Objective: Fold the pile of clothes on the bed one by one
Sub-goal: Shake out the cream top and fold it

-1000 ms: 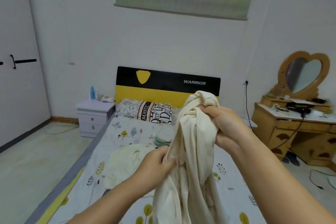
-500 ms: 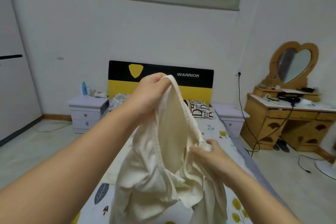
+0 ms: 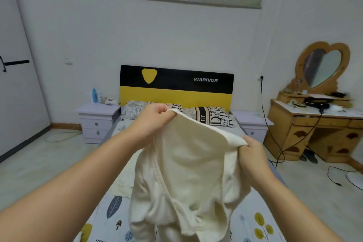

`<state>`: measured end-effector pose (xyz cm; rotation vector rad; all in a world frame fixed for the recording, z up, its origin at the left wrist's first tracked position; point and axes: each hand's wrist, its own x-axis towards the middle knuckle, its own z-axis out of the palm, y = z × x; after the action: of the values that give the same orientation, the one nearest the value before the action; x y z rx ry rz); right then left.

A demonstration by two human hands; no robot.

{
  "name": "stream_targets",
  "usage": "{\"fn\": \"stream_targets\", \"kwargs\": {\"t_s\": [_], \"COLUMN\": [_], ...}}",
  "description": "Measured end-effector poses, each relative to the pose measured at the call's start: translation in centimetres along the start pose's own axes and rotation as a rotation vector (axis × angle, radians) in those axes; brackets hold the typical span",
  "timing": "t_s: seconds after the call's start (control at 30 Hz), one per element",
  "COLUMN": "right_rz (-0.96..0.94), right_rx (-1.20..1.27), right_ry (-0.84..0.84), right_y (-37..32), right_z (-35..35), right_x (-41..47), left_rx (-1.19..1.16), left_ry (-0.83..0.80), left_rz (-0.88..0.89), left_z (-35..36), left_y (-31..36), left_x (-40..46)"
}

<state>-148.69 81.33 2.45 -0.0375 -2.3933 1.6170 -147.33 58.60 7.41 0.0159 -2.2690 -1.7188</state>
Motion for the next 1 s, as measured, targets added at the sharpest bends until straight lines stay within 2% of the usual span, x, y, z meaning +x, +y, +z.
{"fn": "stream_targets", "kwargs": {"t_s": [0.07,0.1,0.2,0.27,0.33,0.4,0.5,0.57,0.67,0.73,0.83,0.93,1.0], "right_rz": [-0.02,-0.065,-0.187,-0.287,-0.388,-0.442,-0.352,-0.273,-0.175,-0.14,-0.096,-0.098,-0.117], "right_rx": [0.044,-0.013,-0.493,-0.884,-1.025,-0.869,-0.453,-0.254,-0.048,-0.044,-0.089,-0.141,-0.193], "right_ry": [-0.008,-0.028,-0.116,-0.041,0.08,0.121,0.08,0.113,0.179,0.207,0.21,0.082,-0.036], "right_y": [-1.1,-1.6,-3.0,-3.1,-3.2,-2.9,-3.1,-3.9,-4.4,-4.1,-2.6,-0.7,0.4], "right_z": [-1.1,-1.5,-2.4,-2.6,-2.9,-3.8,-5.6,-6.8,-9.0,-10.3,-10.4,-9.3,-8.7], "right_x": [-0.1,-0.2,-0.9,-1.2,-1.4,-1.1,-0.4,0.3,1.6,2.1,2.4,1.8,1.4], "left_rx": [0.07,0.1,0.165,0.183,0.213,0.246,0.323,0.432,0.554,0.457,0.217,0.017,0.053], "left_ry": [0.063,0.086,0.118,0.119,0.107,0.092,0.119,0.143,0.16,0.158,0.1,0.122,0.104], "left_rz": [-0.02,-0.031,-0.042,-0.042,-0.036,-0.023,-0.004,-0.009,-0.126,-0.243,-0.328,-0.414,-0.43], "left_z": [-0.6,-0.9,-1.6,-1.8,-1.9,-1.9,-2.0,-2.3,-3.2,-3.9,-4.0,-3.7,-3.5], "left_y": [-1.4,-2.0,-3.1,-3.5,-3.8,-4.4,-5.7,-7.0,-9.8,-11.3,-10.8,-8.9,-7.5], "left_x": [0.1,0.2,0.4,0.5,0.5,0.4,0.2,-0.1,-0.9,-1.5,-1.4,-0.4,0.1]}}
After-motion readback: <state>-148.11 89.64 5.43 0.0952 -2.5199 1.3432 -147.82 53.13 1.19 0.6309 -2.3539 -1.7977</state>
